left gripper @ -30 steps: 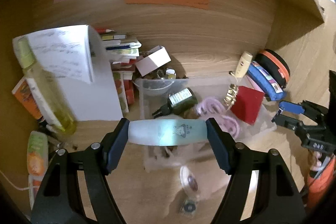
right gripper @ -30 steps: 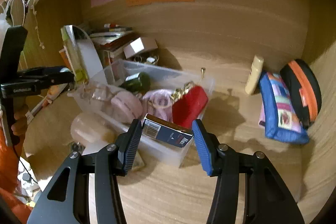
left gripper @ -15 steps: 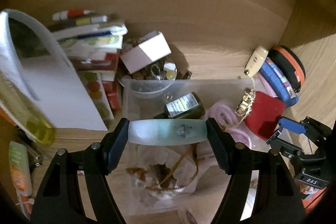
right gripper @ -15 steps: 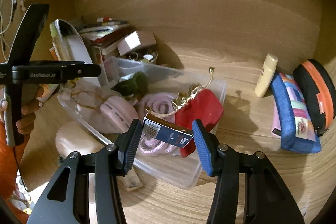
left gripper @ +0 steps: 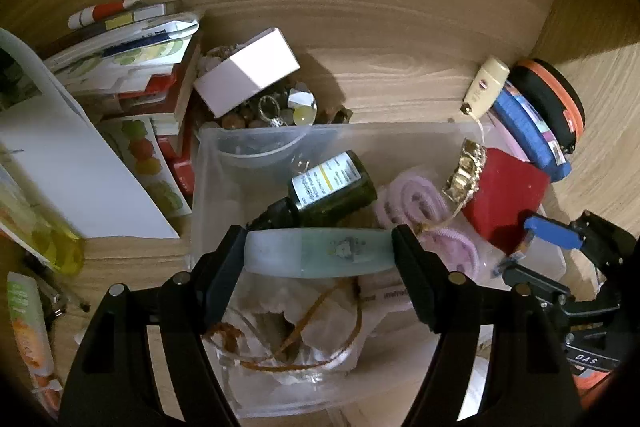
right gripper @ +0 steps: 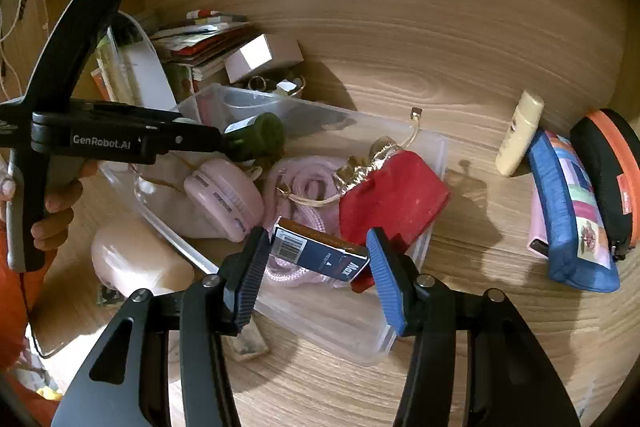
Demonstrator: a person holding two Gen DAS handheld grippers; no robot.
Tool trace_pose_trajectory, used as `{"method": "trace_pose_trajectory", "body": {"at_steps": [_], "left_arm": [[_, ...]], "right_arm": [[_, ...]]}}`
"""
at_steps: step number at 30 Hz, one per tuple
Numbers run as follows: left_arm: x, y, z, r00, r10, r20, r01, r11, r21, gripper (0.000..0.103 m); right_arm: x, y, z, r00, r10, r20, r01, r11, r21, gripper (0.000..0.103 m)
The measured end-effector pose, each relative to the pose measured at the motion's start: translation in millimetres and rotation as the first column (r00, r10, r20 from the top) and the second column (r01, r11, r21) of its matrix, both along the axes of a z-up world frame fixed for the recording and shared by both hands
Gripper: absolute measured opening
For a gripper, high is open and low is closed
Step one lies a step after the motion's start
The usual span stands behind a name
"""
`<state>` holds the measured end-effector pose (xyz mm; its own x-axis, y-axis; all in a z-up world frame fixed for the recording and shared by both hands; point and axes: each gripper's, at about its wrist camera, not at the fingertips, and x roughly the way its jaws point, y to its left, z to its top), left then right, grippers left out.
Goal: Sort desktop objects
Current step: 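Carry teal tube and card pack into clear bin and open both tools, then grasp beige cup with left tool while right tool grasps white tape roll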
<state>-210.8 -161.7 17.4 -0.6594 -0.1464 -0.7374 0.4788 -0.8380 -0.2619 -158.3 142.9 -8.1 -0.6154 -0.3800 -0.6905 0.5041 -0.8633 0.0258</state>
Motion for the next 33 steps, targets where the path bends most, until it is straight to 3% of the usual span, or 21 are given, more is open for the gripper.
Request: {"method": "trace_pose_trajectory", "body": {"at_steps": [5, 12, 14, 23, 30, 33], "left_arm": [[8.0, 8.0, 6.0, 1.000, 0.004, -0.005, -0.004, 1.000, -0.014, 0.075], [30.1, 20.2, 25.7, 0.999, 0.011, -0.046, -0.013, 0.999, -0.044, 0.078], [39.9, 23.6, 30.0, 0.998, 0.019, -0.059, -0.022, 0.998, -0.052, 0.091], [84.9, 39.4, 29.0, 0.995, 0.043, -0.091, -0.050, 0.996, -0.078, 0.094], [107.3, 50.6, 5.3, 0.998, 0.054, -0.043, -0.056, 0.996, -0.064, 0.095], [115.2, 55.1, -5.2, 0.998, 0.065, -0.024, -0.066, 0.996, -0.053, 0.095]], "right_arm": [[3.4, -1.3, 3.4, 1.000, -0.006, -0.013, 0.006, 1.000, 0.005, 0.067], [17.3, -4.8, 14.2, 1.000, 0.015, -0.027, -0.016, 1.000, -0.004, 0.079], [23.4, -5.9, 18.5, 0.999, 0.023, -0.032, -0.024, 1.000, -0.014, 0.082], [58.2, -15.1, 20.8, 0.997, 0.073, -0.018, -0.074, 0.996, -0.055, 0.083], [88.2, -40.5, 2.3, 0.990, 0.138, -0.020, -0.138, 0.990, -0.037, 0.083], [89.8, -54.0, -11.3, 0.989, 0.145, 0.017, -0.145, 0.989, -0.022, 0.083]]}}
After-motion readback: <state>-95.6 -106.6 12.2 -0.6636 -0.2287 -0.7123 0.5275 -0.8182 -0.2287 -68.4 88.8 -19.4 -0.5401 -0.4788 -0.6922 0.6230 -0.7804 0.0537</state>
